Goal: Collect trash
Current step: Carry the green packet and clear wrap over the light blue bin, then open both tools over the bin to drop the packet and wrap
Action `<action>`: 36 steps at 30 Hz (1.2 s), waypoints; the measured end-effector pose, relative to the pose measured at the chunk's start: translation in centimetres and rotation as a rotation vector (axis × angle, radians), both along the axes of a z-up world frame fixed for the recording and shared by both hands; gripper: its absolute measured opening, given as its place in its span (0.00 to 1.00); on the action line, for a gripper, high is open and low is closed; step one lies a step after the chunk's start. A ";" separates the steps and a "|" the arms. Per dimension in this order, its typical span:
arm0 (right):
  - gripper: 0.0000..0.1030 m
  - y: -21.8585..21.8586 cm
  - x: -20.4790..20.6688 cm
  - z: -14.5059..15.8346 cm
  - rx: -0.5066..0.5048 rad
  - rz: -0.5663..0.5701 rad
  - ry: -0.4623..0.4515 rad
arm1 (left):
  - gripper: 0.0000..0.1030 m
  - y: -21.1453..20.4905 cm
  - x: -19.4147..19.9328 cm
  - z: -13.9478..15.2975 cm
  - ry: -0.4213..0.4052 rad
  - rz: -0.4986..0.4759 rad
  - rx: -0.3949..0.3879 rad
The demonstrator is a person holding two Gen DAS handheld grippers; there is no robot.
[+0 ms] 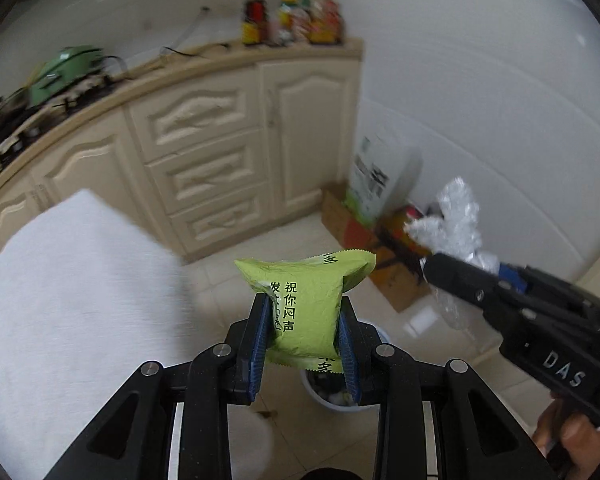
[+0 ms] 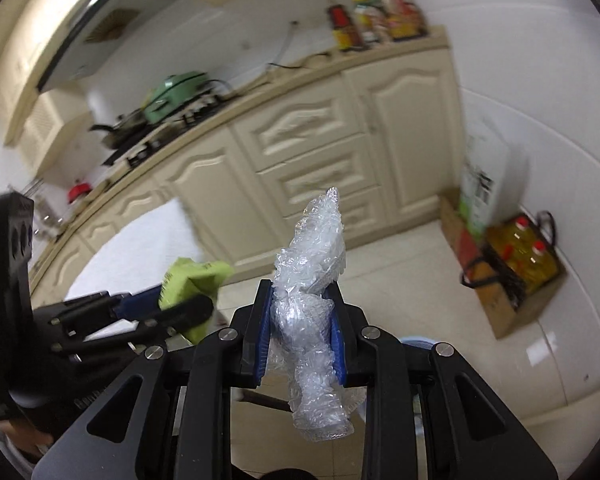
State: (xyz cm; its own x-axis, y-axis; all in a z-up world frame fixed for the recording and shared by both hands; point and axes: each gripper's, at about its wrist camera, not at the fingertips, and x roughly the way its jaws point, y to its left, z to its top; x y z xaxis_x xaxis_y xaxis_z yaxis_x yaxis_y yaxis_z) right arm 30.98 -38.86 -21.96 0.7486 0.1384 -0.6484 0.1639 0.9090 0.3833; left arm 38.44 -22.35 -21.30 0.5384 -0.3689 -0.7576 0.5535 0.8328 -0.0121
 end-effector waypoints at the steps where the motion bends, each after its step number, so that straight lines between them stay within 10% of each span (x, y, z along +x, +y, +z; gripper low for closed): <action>1: 0.25 -0.6 -0.1 -0.4 0.004 -0.013 0.006 | 0.28 -1.4 0.2 -0.8 0.018 -0.014 0.008; 21: 0.25 -8.8 -0.3 -10.6 0.098 -0.145 0.167 | 0.29 -18.4 9.4 -13.0 0.168 -0.125 0.136; 36: 0.25 -9.4 0.4 -12.2 0.114 -0.154 0.193 | 0.30 -20.2 11.1 -15.9 0.181 -0.134 0.149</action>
